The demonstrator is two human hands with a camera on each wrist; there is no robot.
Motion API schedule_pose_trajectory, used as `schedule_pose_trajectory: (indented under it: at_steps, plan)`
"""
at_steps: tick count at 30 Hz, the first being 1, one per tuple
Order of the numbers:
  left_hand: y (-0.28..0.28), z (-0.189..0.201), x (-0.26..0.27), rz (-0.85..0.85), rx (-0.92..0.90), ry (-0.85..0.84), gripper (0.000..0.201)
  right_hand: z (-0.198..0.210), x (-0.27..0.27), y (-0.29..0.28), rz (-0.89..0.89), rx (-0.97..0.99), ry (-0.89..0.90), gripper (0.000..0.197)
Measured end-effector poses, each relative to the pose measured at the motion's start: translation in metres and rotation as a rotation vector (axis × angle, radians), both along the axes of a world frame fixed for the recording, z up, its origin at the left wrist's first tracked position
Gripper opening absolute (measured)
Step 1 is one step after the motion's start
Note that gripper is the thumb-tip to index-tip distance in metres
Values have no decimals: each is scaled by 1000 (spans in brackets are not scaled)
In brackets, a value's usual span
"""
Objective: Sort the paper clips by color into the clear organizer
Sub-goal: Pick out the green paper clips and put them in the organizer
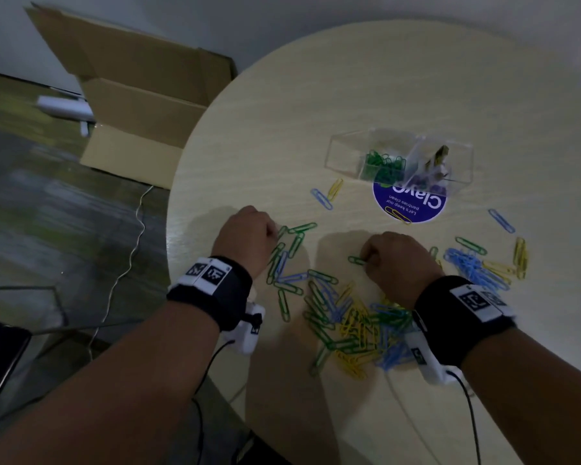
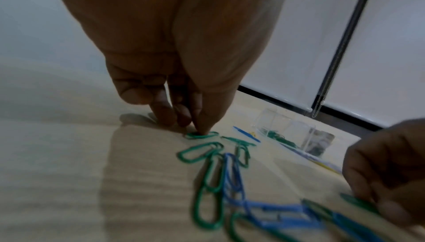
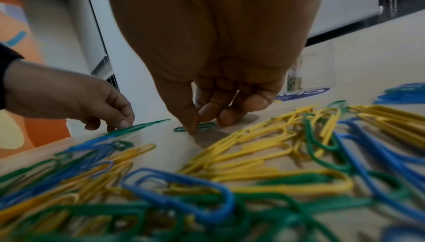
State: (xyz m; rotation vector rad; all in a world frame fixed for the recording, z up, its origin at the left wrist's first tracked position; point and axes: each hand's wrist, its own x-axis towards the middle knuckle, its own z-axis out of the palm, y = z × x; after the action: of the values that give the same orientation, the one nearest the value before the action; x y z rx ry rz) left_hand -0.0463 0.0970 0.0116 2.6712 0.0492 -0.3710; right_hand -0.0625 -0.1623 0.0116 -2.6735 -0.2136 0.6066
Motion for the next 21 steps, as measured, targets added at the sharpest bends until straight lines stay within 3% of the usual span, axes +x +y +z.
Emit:
schedule_pose_trajectory:
  at_steps: [5, 13, 17, 21]
  plan:
    - [14, 1, 7, 26, 59, 35, 11, 9, 11, 12, 51, -10, 85, 12]
    - [19, -4, -32, -165, 59, -173, 20, 12, 48, 72, 152, 102, -152, 26]
    - [15, -10, -48, -158, 59, -190, 18, 5, 47, 87, 374, 12, -167, 32]
    - [18, -6, -47, -76, 26, -191, 15, 5, 43, 85, 467, -27, -258, 20]
